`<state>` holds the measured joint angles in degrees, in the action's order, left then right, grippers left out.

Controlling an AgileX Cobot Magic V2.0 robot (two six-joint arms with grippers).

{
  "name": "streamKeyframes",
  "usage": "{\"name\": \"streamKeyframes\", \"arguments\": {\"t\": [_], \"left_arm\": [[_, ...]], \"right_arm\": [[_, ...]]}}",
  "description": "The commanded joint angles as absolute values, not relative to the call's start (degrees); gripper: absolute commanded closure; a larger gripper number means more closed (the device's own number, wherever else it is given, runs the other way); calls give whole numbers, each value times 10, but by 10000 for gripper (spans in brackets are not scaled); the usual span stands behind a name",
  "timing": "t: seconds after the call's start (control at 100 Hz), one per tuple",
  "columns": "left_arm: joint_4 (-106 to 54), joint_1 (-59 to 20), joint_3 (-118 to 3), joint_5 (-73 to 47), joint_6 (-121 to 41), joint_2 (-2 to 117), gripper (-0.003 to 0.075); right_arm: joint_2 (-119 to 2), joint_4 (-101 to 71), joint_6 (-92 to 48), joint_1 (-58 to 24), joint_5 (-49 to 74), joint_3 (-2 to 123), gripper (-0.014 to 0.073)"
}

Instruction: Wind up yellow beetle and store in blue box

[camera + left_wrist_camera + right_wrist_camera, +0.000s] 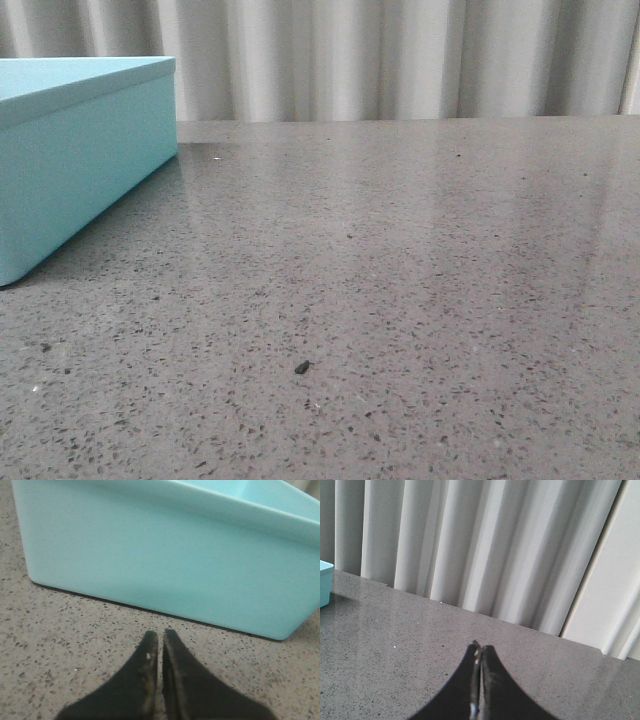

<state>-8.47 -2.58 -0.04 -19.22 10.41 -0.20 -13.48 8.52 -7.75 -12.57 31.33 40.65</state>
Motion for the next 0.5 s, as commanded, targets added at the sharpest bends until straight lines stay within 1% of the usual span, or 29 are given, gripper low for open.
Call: {"name": "streamKeyframes", "arguments": {"t": [0.0,0.17,0.28,0.33,0.49], "left_arm": [[-92,-25,15,-169,110,-21,741],[-92,-25,15,-169,110,-21,741],[-92,-25,15,-169,110,-21,741],[-92,-25,15,-169,110,-21,741],[-92,-25,15,-169,110,-21,741]], "right_arm": [[-142,90,-83,-127,265,415,645],[-142,104,-83,-125,264,386,645],[-142,101,-79,-106,245,347,645],[-142,87,-77,-98,210,319,646],[-142,49,-76,-79,28,205,646]]}}
